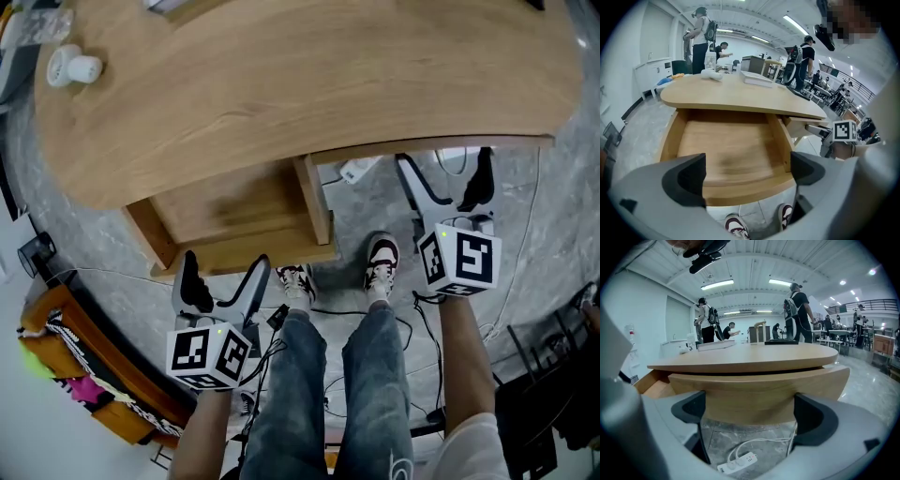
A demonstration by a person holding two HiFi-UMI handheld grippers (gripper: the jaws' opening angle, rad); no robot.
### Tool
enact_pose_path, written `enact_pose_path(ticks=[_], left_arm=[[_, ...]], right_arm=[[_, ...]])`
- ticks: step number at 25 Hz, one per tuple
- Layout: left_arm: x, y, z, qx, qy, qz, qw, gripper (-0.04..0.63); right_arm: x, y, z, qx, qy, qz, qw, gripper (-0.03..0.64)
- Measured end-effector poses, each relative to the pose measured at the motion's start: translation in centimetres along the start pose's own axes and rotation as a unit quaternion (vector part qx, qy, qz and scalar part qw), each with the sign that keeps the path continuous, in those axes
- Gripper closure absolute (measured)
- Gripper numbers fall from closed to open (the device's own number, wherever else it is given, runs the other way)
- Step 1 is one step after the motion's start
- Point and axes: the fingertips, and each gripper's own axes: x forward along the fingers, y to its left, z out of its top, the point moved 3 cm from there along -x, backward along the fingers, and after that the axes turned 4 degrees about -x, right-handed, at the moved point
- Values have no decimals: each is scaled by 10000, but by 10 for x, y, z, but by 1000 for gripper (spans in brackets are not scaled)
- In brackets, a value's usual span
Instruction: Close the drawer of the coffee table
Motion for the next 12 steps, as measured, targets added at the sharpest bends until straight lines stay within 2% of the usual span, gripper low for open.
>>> enact_pose_path(ticks=[12], left_arm=[[5,7,4,-147,-20,28,9999,38]], right_arm=[[24,-1,11,-8,-179,-35,9998,29]])
